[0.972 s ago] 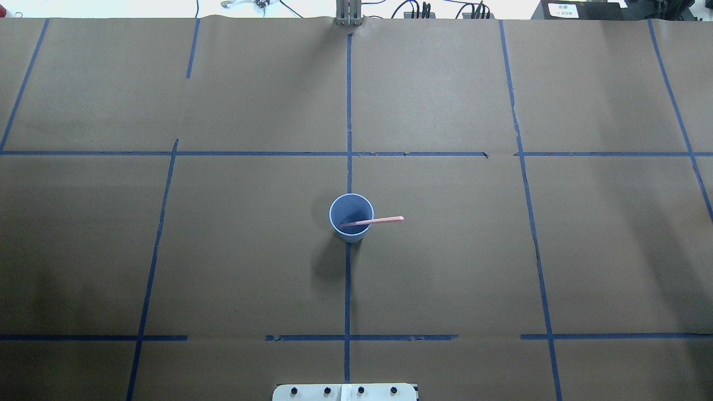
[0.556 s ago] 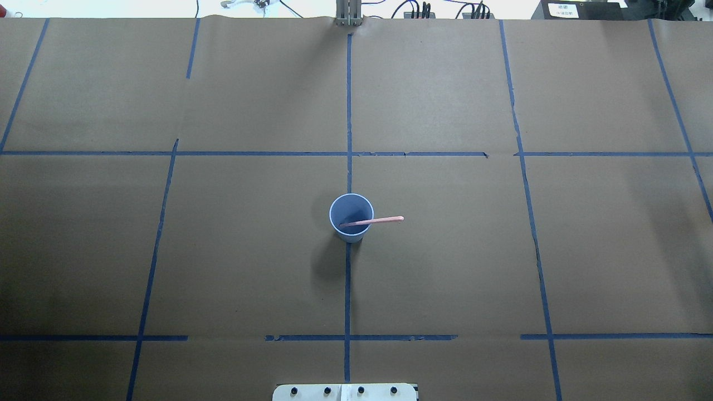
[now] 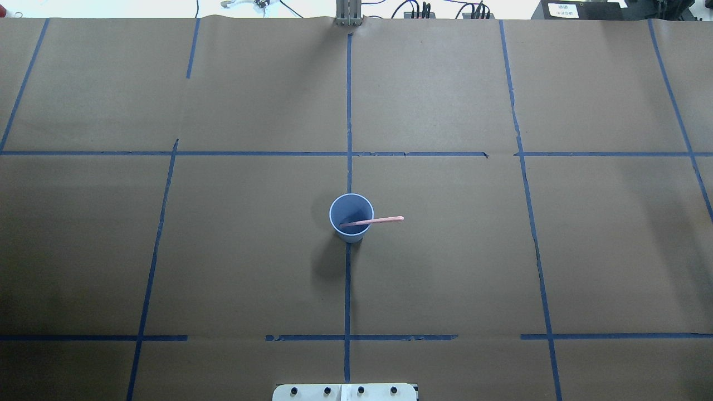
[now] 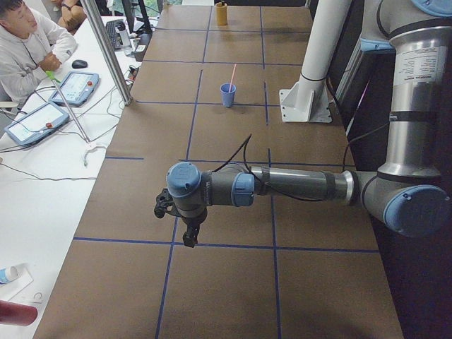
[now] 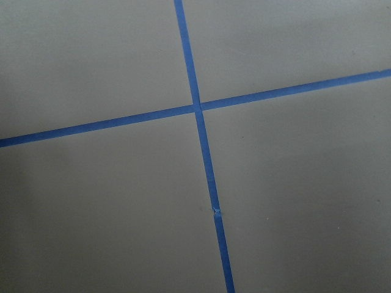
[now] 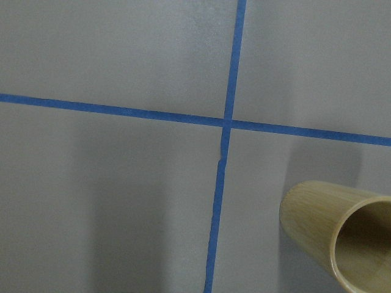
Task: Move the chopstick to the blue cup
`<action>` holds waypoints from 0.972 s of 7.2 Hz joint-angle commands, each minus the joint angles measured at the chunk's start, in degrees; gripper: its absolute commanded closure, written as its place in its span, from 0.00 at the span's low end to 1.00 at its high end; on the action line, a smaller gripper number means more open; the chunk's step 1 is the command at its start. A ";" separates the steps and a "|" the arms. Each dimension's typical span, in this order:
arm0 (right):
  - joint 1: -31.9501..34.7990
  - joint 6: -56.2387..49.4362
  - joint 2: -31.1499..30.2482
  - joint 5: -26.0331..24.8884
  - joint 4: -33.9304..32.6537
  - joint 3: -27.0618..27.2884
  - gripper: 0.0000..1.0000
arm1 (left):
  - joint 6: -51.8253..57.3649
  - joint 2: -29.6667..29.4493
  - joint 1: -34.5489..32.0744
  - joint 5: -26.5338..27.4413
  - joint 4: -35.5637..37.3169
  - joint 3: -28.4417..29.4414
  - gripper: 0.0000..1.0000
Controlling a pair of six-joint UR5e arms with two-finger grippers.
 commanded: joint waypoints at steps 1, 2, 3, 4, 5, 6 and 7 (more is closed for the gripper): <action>0.06 -0.39 -0.16 0.19 -0.75 0.68 0.00 | -0.12 -0.98 -0.02 -0.35 6.51 -0.92 0.00; 0.06 -0.48 -0.33 0.19 -0.40 -0.01 0.00 | -0.29 -0.98 -0.02 -0.44 6.78 -2.13 0.00; 0.14 -0.39 -0.42 1.32 -0.57 0.59 0.00 | -0.21 -0.80 -0.02 -2.19 6.69 -1.44 0.00; 0.15 -0.39 -0.60 1.42 -0.22 -0.01 0.00 | -0.21 -0.45 -0.11 -4.38 6.43 -1.09 0.00; 0.15 -0.48 -1.38 1.60 -0.13 0.85 0.00 | -0.21 -0.45 -0.11 -4.40 6.43 -0.73 0.00; 0.15 -0.48 -2.52 1.60 -0.05 2.17 0.00 | -1.51 -0.45 -0.11 -4.58 6.43 -0.64 0.00; 0.15 -0.57 -3.14 1.51 0.04 2.61 0.00 | -8.83 -0.54 -0.11 -4.14 5.73 -1.77 0.00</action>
